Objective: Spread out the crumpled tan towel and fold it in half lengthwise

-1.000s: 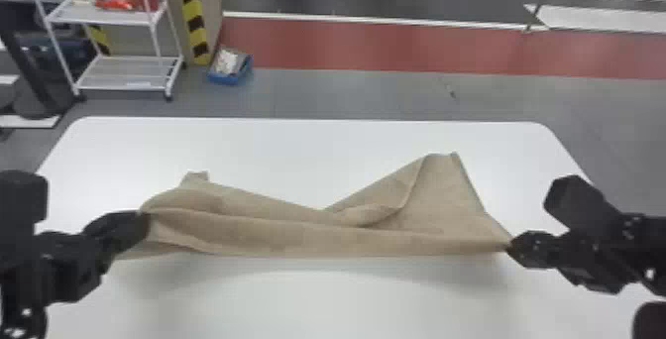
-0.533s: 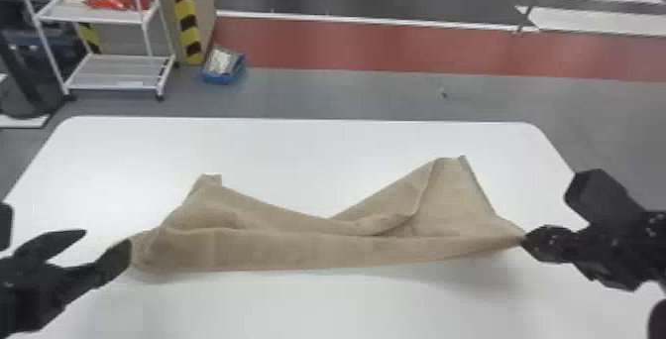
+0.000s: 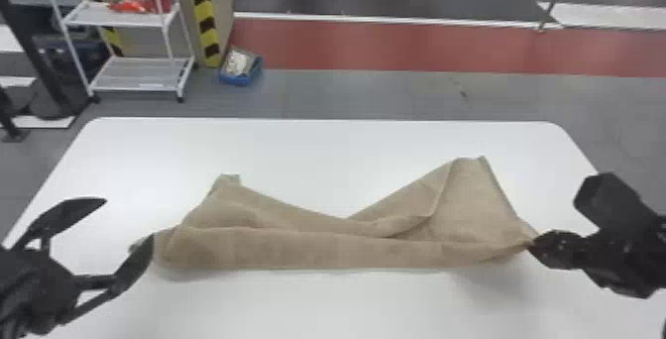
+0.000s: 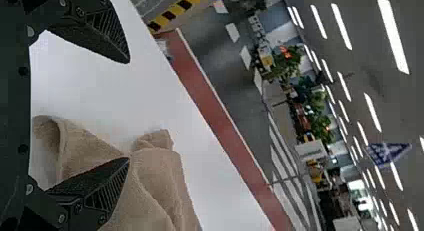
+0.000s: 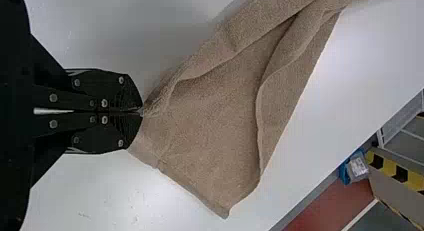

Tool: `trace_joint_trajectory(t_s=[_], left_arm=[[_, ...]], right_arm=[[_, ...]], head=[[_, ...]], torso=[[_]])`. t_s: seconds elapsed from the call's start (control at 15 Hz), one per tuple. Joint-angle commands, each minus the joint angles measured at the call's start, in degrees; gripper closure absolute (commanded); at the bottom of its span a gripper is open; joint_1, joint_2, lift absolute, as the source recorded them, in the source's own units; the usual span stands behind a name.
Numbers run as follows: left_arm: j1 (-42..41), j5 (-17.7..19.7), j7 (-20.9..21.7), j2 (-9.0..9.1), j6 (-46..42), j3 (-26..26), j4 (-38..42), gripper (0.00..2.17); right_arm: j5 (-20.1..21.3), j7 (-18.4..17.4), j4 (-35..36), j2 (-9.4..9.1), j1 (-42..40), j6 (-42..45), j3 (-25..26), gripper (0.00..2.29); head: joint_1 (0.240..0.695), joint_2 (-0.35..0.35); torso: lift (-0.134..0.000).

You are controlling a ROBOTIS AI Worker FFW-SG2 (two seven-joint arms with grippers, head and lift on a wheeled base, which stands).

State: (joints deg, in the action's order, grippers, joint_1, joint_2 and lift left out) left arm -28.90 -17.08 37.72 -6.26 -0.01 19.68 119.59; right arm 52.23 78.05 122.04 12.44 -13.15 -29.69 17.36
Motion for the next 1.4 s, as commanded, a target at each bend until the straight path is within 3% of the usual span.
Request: trace_joint_trajectory(t_s=[0.0,0.13,0.27,0.67,0.87,1.07,1.33], left_arm=[[-1.16,-6.04,1.74,-4.02,-7.77,-0.61,-1.56,0.23],[-0.28,-12.19,6.14,-5.34,-7.94,-0.52,-1.29,0.23],[0.59,-15.35,10.97,-7.63,-7.94,-0.52,-1.29,0.27],[2.70,-25.37,11.41,-13.87,-7.94,-5.80,-2.35,0.27],[4.20,-28.27,10.62,-14.48,-7.94,-7.64,-4.10,0.39],[4.90,-33.11,6.66,-15.01,-9.17,-9.40,-6.48,0.39],[6.04,-34.69,5.78,-16.15,-9.70,-9.05,-8.85,0.39]], right_arm=[[0.15,0.28,0.04,0.05,-0.39,-0.16,0.30,1.54],[0.15,0.28,-0.05,-0.13,-0.56,-0.16,-0.05,1.54],[0.24,0.28,0.04,-0.48,-0.65,-0.16,-0.40,1.53],[0.41,0.28,-0.13,-0.75,-0.83,-0.16,-0.22,1.54],[0.33,0.28,-0.13,-0.83,-1.09,-0.16,0.04,1.53],[0.33,0.28,0.13,-1.01,-1.35,-0.33,0.13,1.54],[0.24,0.28,0.66,-1.01,-1.88,-0.51,0.74,1.54]], head=[[0.695,-0.087],[0.695,-0.108],[0.695,-0.119],[0.695,-0.104],[0.695,-0.108],[0.695,-0.110],[0.695,-0.102]], torso=[[-0.124],[-0.124],[-0.124],[-0.124],[-0.124],[-0.124],[-0.124]])
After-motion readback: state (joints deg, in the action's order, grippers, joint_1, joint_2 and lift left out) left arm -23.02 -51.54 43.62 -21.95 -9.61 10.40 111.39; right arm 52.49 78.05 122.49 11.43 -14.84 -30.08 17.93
